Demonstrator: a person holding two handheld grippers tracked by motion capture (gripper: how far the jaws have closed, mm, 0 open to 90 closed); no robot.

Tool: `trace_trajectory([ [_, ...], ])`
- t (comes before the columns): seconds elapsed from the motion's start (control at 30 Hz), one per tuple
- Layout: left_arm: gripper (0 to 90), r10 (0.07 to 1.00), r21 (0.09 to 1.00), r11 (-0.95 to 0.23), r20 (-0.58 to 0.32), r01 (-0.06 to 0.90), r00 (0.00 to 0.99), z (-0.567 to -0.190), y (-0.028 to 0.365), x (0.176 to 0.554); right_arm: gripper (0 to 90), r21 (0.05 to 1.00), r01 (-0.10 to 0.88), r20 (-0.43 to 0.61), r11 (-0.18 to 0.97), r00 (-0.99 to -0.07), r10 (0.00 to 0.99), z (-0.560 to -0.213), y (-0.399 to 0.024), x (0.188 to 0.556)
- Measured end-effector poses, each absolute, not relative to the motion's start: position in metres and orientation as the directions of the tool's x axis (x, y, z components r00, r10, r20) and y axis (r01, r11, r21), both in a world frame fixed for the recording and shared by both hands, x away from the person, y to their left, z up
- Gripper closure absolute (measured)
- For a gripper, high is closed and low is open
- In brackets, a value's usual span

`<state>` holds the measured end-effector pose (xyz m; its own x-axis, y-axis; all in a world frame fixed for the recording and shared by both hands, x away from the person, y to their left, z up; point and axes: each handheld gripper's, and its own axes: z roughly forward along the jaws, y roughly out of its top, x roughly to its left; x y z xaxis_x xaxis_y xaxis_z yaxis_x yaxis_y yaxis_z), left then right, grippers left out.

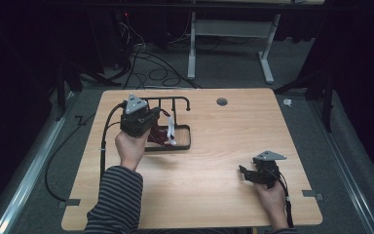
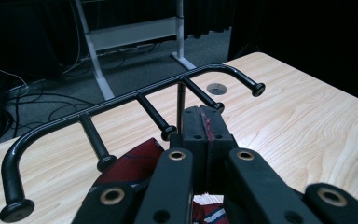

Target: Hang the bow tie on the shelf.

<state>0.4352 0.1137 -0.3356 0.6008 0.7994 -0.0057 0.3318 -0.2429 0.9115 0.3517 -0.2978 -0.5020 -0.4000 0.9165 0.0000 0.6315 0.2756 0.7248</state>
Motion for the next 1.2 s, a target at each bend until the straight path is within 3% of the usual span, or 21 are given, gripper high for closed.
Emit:
trace_trajectory([
  [1.2, 90.0, 0.844, 0.899, -0.25, 0.02, 0.359, 0.535, -0.341, 0.112, 0.46, 33.5, 0.723, 0.632, -0.004, 0.28, -0.402, 0.916, -0.502, -0.297, 0.351],
])
